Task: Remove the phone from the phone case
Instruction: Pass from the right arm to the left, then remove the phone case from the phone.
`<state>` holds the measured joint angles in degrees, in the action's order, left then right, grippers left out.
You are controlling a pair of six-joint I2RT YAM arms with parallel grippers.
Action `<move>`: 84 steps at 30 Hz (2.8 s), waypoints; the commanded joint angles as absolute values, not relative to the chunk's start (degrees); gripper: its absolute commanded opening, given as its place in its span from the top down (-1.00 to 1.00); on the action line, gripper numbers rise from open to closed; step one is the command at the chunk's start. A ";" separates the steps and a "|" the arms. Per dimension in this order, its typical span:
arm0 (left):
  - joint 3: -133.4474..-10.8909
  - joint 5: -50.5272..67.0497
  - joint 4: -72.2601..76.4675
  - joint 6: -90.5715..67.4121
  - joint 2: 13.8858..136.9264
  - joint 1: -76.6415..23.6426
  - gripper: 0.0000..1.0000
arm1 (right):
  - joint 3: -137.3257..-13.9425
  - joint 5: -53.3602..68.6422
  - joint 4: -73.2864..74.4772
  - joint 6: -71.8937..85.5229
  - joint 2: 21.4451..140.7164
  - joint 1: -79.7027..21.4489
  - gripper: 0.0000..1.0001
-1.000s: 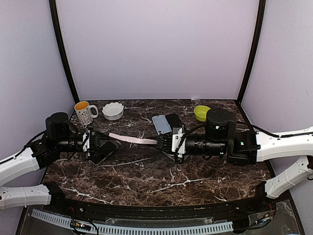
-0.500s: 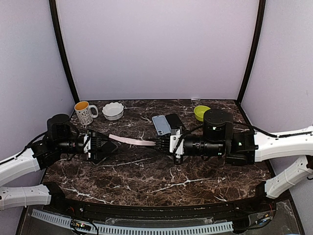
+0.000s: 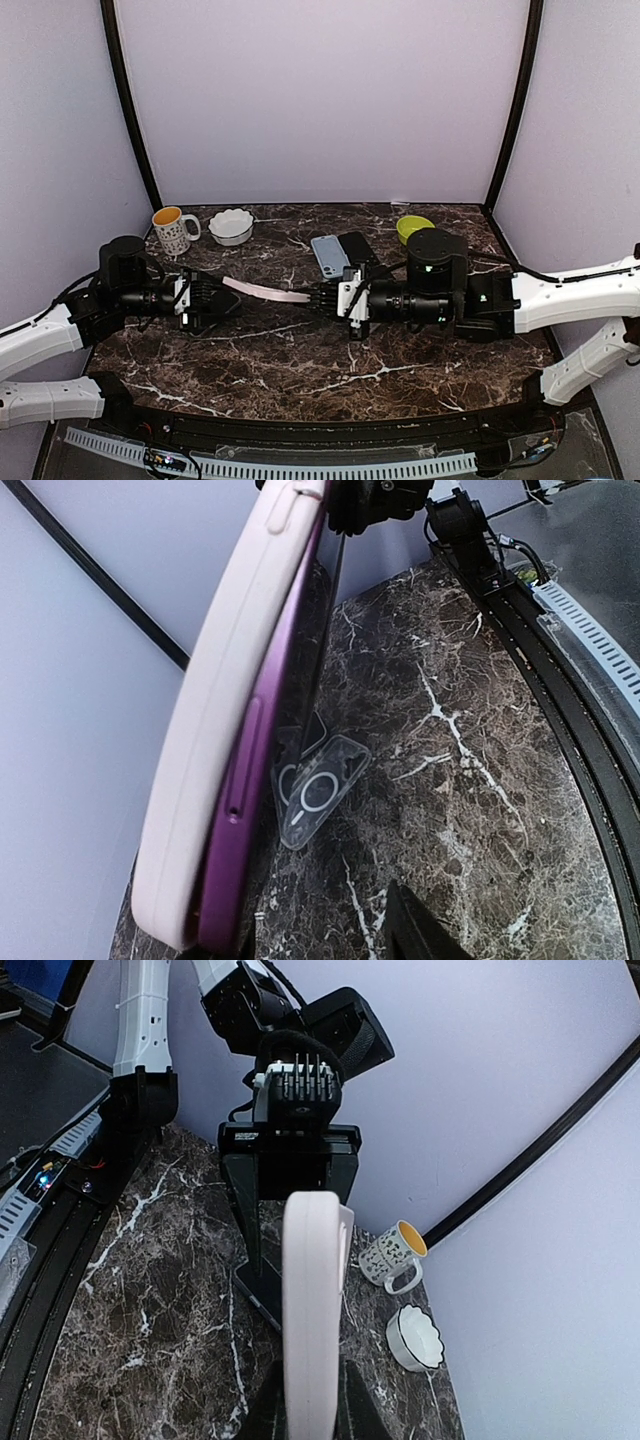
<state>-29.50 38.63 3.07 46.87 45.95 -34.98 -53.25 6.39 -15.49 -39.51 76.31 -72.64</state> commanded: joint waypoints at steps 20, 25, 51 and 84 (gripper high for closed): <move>-30.32 40.11 9.56 47.46 45.74 -35.51 0.41 | -55.15 5.08 -18.45 -39.12 82.90 -76.90 1.00; -30.45 41.38 9.67 47.22 46.32 -35.51 0.49 | -55.29 2.09 -21.50 -38.50 84.53 -76.93 1.00; -29.47 39.58 8.20 54.39 47.20 -35.76 1.00 | -48.13 1.01 -21.47 -23.11 79.91 -75.94 -0.70; -32.10 34.64 2.33 56.86 54.30 -40.10 1.00 | -102.33 -11.21 31.93 2.52 105.84 -78.32 -0.58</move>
<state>-29.10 33.43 0.58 56.03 54.89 -38.92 -98.32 -9.34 25.06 0.40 101.93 -78.02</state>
